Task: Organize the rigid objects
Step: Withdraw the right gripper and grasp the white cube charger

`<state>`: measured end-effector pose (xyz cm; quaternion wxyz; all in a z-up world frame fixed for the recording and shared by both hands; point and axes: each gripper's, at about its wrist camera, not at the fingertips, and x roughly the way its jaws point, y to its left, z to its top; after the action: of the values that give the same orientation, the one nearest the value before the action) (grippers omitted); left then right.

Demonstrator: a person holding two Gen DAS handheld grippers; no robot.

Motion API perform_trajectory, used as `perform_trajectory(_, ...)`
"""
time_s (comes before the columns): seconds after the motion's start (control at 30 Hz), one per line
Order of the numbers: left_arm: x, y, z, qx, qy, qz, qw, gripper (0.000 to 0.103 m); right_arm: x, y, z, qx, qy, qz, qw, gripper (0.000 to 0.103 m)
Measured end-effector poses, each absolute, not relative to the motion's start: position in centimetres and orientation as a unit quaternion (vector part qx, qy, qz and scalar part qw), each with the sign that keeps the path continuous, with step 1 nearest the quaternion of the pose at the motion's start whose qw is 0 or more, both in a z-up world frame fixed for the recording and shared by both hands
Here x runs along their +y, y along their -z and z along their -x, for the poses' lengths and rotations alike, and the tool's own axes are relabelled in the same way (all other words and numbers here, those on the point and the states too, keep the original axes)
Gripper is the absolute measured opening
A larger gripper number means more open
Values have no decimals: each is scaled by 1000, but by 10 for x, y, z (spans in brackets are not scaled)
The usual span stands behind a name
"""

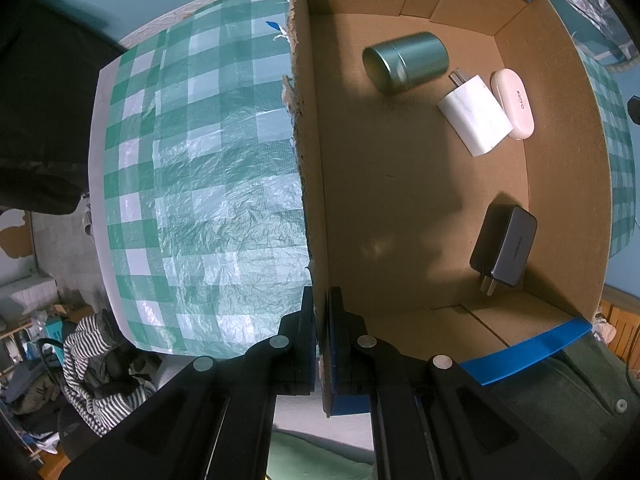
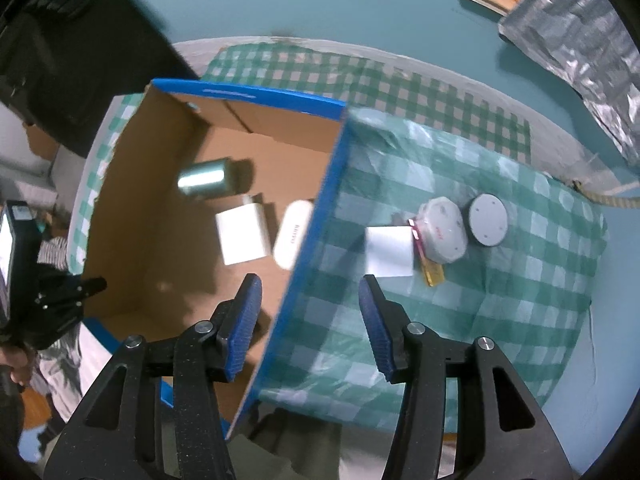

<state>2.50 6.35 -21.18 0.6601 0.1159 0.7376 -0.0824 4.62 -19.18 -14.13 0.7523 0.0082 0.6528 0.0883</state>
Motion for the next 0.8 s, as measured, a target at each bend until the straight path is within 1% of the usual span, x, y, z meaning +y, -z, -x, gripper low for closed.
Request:
perform_trajectory(0.03, 63, 212, -25, 738, 82, -117, 660, 5, -195, 142, -47, 653, -84, -10, 753, 56)
perform_trajectory(0.07, 64, 212, -24, 738, 83, -117, 660, 5, -199, 142, -47, 652, -79, -14, 754, 58)
perform_trajectory(0.3, 64, 211, -25, 738, 82, -117, 660, 5, -221, 149, -53, 654, -62, -26, 754, 59)
perform_trajectory(0.37, 65, 211, -25, 738, 82, -116, 660, 5, -229, 156, -56, 657, -56, -33, 751, 64)
perform_trajectory(0.67, 65, 210, -25, 739, 79, -116, 659, 5, -260, 206, -67, 682, -36, -60, 728, 65)
perform_trajectory(0.8, 65, 210, -26, 740, 78, -115, 658, 5, -260, 225, -72, 690, -40, -47, 722, 65)
